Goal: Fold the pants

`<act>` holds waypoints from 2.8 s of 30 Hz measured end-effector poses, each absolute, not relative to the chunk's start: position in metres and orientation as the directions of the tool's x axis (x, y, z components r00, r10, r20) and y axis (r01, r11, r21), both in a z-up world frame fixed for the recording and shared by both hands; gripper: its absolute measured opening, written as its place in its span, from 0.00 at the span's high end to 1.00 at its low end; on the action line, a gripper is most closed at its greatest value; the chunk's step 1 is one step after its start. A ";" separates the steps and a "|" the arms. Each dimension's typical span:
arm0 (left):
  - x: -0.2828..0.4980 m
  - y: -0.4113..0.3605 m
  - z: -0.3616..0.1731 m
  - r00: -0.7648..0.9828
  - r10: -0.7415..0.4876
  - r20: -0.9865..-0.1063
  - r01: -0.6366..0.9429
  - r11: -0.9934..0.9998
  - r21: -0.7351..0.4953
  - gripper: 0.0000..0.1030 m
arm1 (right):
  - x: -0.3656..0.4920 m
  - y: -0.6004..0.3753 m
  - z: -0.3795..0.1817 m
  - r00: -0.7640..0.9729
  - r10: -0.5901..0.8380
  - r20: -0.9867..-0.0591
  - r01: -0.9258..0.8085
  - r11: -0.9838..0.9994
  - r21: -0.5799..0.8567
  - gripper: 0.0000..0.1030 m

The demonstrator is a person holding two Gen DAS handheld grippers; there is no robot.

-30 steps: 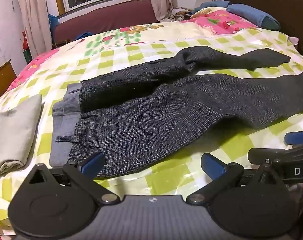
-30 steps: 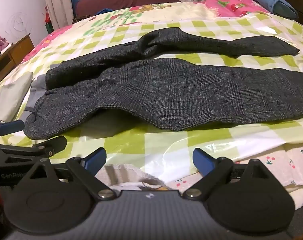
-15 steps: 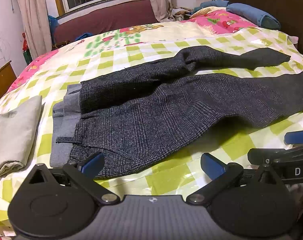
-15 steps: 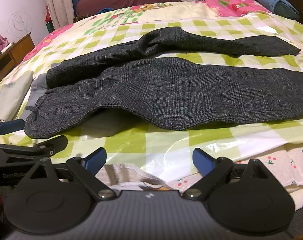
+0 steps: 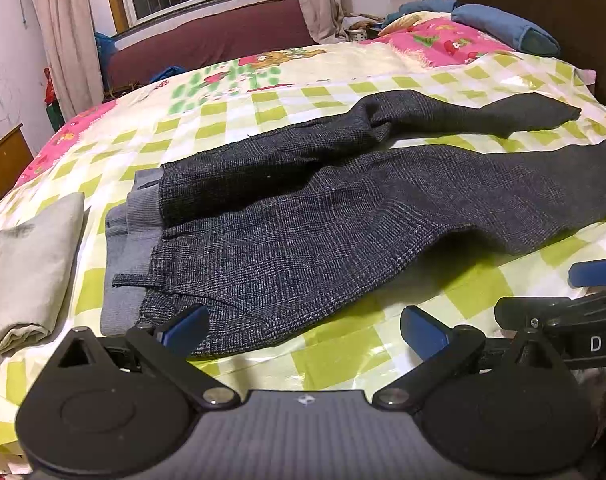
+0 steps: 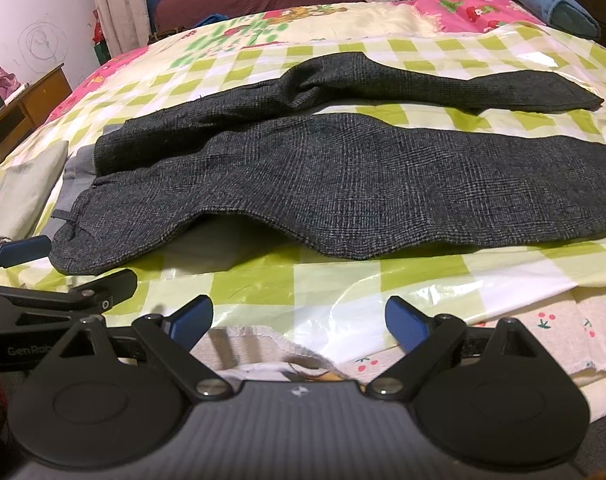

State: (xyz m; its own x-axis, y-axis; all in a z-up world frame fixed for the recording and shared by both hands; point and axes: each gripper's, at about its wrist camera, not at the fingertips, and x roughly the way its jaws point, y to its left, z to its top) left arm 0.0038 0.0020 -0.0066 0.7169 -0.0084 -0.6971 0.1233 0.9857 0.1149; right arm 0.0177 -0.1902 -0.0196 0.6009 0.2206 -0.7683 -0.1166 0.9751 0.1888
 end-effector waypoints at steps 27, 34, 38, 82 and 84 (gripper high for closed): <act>0.003 0.000 -0.007 0.718 -0.003 -0.696 0.127 0.984 0.127 0.00 | 0.018 -0.189 -0.021 0.597 0.221 -0.771 -0.117 0.975 0.189 0.10; 0.003 -0.001 -0.006 0.718 -0.002 -0.696 0.127 0.984 0.128 0.00 | 0.018 -0.189 -0.021 0.595 0.223 -0.773 -0.118 0.975 0.190 0.10; 0.003 0.000 -0.006 0.718 -0.002 -0.696 0.127 0.984 0.128 0.00 | 0.017 -0.189 -0.022 0.593 0.224 -0.773 -0.119 0.974 0.191 0.10; 0.011 0.027 0.012 0.757 0.029 -0.653 0.074 0.989 0.129 0.00 | 0.036 -0.163 -0.003 0.635 0.245 -0.733 -0.287 0.955 0.071 0.10; 0.013 0.038 0.013 0.766 0.061 -0.640 0.054 0.986 0.158 0.00 | 0.039 -0.152 0.002 0.654 0.265 -0.709 -0.346 0.938 0.032 0.10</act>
